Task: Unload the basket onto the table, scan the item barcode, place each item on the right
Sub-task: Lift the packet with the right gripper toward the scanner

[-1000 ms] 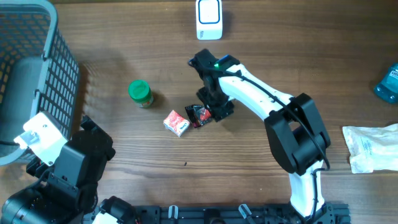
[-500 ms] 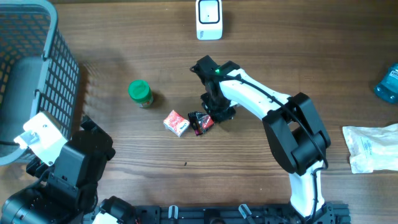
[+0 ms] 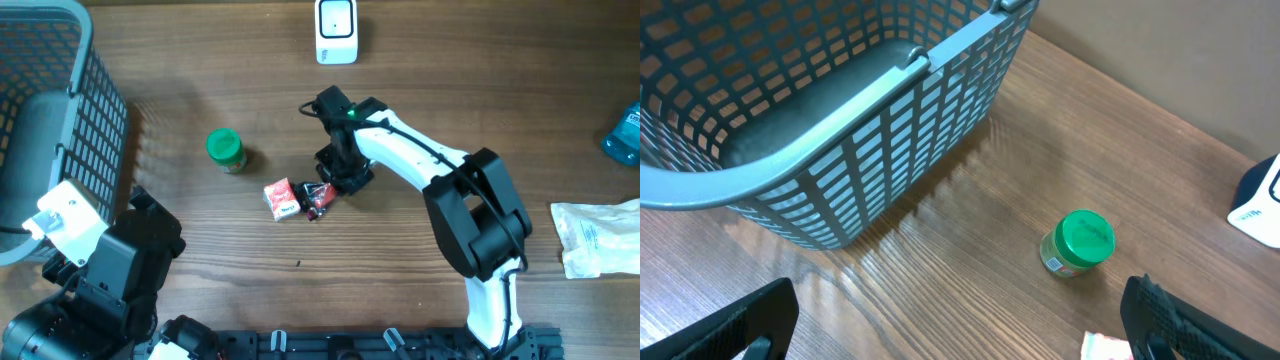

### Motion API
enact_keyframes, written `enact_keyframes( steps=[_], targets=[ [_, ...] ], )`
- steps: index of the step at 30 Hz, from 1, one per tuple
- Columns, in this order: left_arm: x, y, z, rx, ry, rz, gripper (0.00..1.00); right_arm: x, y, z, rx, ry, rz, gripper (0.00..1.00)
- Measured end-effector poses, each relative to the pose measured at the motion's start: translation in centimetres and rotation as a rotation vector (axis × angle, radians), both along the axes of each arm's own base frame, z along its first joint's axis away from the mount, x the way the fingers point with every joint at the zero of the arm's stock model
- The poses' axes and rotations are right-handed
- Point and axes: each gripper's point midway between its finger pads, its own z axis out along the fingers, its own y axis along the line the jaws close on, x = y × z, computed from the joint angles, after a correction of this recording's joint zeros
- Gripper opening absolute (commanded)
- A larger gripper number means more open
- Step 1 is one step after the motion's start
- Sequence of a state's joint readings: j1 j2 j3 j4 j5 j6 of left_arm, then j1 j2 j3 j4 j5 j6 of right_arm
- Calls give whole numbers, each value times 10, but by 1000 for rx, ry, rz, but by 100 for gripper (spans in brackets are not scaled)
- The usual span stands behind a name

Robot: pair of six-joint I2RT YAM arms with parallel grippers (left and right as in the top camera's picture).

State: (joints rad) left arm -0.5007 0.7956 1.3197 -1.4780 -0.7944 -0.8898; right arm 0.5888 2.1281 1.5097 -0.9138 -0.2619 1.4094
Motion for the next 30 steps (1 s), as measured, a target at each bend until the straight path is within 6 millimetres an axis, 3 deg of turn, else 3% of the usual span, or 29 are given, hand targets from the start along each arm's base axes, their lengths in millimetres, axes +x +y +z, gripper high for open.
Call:
enact_keyframes(
  steps=[6, 10, 18, 25, 30],
  targets=[
    [0, 0, 0, 0, 0, 0, 100, 11, -1, 6, 121, -5, 79, 6],
    [0, 0, 0, 0, 0, 0, 100, 29, 6, 20, 280, -45, 108, 7],
    [0, 0, 0, 0, 0, 0, 100, 63, 29, 71, 718, -168, 211, 7],
    [0, 0, 0, 0, 0, 0, 100, 68, 32, 114, 995, -232, 298, 7],
    [0, 0, 0, 0, 0, 0, 100, 69, 35, 130, 1086, -267, 345, 7]
  ],
)
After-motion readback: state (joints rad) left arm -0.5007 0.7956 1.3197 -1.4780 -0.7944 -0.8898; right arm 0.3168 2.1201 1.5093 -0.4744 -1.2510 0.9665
